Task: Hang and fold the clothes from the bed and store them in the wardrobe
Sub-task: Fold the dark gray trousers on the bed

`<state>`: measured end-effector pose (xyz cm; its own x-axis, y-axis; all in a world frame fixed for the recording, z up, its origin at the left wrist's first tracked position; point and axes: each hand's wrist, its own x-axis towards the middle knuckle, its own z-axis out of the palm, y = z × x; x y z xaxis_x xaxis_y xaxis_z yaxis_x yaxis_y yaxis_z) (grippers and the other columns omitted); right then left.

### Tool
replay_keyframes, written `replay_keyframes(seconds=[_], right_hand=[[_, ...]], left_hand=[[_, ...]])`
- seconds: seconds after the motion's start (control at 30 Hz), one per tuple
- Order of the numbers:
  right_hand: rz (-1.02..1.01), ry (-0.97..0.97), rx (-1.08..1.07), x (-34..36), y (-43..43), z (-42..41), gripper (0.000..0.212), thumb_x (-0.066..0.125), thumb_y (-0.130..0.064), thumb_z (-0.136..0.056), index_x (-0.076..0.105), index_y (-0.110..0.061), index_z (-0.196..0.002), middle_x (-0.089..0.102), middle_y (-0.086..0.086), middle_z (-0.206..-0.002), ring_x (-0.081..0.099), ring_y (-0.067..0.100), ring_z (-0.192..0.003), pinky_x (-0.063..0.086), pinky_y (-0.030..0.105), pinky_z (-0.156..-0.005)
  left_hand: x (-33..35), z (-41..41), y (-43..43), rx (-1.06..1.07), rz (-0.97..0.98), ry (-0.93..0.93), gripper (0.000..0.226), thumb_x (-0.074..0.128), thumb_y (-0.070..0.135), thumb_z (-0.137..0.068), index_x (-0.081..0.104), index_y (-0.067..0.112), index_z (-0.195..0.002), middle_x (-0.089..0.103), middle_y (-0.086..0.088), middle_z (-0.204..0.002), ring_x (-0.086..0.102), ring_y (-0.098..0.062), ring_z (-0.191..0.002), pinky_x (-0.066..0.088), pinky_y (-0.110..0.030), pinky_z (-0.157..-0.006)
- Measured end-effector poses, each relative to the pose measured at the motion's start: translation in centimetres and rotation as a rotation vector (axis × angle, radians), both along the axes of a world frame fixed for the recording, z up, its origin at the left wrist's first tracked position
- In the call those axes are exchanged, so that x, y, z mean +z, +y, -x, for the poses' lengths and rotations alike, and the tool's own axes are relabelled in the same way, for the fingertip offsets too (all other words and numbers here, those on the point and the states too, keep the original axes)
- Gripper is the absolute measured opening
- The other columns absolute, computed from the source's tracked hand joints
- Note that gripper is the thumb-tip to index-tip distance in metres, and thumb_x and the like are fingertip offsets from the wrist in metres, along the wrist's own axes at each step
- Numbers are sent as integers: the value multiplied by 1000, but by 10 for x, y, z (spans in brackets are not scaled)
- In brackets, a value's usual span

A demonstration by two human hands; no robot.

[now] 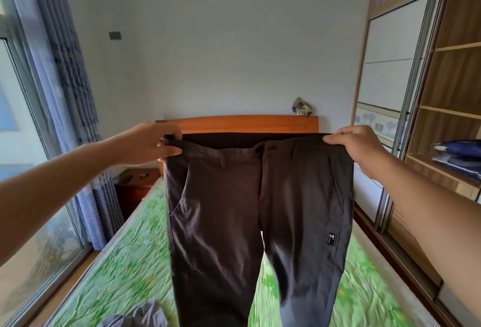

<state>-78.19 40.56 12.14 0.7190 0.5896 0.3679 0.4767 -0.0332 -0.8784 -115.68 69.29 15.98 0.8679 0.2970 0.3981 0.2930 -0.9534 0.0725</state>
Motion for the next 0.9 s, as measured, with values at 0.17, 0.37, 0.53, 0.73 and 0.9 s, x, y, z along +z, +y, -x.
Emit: replay_keyframes(seconds=[0.17, 0.37, 0.53, 0.73, 0.9], right_hand=[[-12, -1, 2, 4, 5, 8, 23, 79, -27, -82, 74, -25, -60, 70, 5, -82, 64, 20, -93, 44, 32, -80], [-24, 162, 72, 9, 10, 18, 23, 79, -23, -83, 74, -1, -85, 74, 19, -93, 70, 32, -98, 51, 42, -95], [59, 323, 99, 8, 19, 36, 8, 75, -15, -86, 71, -8, -85, 74, 19, -89, 71, 33, -83, 56, 41, -83], [87, 457, 291, 0, 53, 93, 27, 54, 7, -91, 60, -15, -77, 58, 12, -75, 58, 23, -61, 53, 30, -46], [90, 527, 435, -3, 70, 132, 31, 46, 12, -92, 72, -1, -82, 68, 23, -88, 70, 32, -65, 61, 42, -53]], left_hand=[[-5, 0, 5, 32, 291, -72, 19, 69, 22, -92, 62, 30, -77, 64, -1, -74, 61, -9, -67, 53, -36, -73], [-10, -1, 4, 79, 855, -416, 42, 55, 5, -96, 65, 25, -61, 57, 1, -61, 58, -10, -56, 54, -28, -55], [-15, -14, -2, 227, 1022, -491, 32, 59, 14, -91, 62, 22, -60, 53, 1, -60, 53, -10, -53, 50, -27, -52], [-29, -51, -50, 20, 1247, -434, 25, 63, 10, -96, 67, 14, -71, 68, -7, -77, 73, -25, -74, 60, -36, -67], [-41, -79, -93, -57, 1162, -319, 14, 60, 12, -99, 64, 12, -86, 73, -10, -85, 75, -34, -87, 62, -41, -76]])
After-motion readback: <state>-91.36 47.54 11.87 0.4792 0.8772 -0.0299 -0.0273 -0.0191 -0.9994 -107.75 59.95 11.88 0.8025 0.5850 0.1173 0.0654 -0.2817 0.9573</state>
